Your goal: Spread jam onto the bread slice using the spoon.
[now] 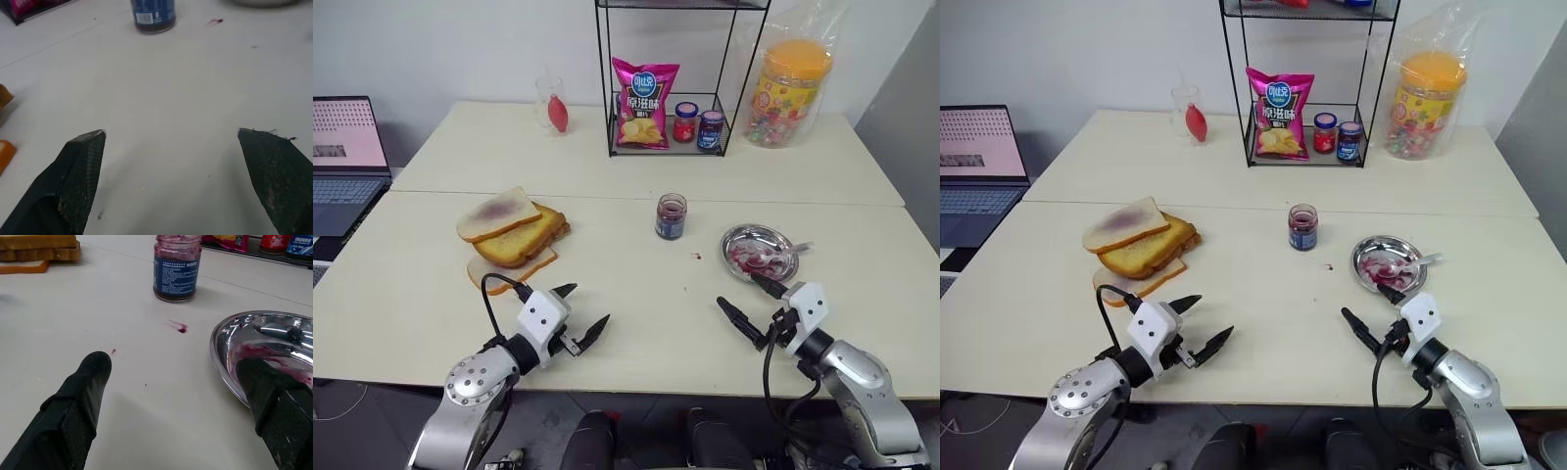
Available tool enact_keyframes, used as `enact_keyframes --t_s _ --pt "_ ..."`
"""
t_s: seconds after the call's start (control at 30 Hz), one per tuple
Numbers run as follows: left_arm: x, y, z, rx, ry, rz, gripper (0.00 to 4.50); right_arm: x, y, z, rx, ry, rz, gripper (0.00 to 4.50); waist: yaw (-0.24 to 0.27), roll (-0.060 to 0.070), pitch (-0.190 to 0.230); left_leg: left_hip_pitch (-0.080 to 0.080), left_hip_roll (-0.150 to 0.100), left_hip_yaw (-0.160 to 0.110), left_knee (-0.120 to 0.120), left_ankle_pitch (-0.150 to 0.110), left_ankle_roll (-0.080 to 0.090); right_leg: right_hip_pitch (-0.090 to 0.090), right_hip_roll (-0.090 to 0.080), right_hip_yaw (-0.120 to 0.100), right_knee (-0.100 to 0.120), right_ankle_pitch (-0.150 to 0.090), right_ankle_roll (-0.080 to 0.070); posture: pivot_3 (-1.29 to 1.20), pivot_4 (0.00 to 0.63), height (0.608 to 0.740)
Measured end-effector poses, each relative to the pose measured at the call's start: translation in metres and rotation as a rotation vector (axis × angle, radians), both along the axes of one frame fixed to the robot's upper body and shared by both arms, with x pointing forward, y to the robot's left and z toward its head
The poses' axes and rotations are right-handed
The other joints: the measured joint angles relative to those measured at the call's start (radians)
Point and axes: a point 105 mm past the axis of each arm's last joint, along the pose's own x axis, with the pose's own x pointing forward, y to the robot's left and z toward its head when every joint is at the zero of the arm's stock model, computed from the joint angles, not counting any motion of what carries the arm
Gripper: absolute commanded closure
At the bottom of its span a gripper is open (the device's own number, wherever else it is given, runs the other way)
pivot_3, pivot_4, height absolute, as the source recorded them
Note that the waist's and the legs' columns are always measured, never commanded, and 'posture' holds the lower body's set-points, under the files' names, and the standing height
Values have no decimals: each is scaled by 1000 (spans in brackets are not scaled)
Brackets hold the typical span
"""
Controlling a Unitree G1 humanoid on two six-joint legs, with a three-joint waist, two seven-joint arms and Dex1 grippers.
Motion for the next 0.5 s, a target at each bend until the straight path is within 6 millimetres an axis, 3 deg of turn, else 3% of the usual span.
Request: enact_keyframes --t_s 0.13,0.27,0.37,0.5 --pt "6 4 12 -30 -80 59 0 0 4 2 -12 -6 28 28 0 0 0 0 0 0 0 0 0 0 0 0 0 0 0 0 150 740" --pt "26 20 43 -149 -205 223 0 6 12 18 -8 -57 57 28 1 0 0 0 0 0 1 0 0 0 0 -1 1 1 1 0 150 740" --pt "48 56 69 -280 -263 439 0 13 23 32 3 -83 97 28 0 0 0 0 0 -2 2 0 0 0 2 -1 1 2 4 0 150 740" --pt "70 111 84 -450 -233 705 0 25 46 57 -7 -103 172 28 -5 0 0 0 0 -1 2 0 0 0 2 -1 1 6 10 0 150 740"
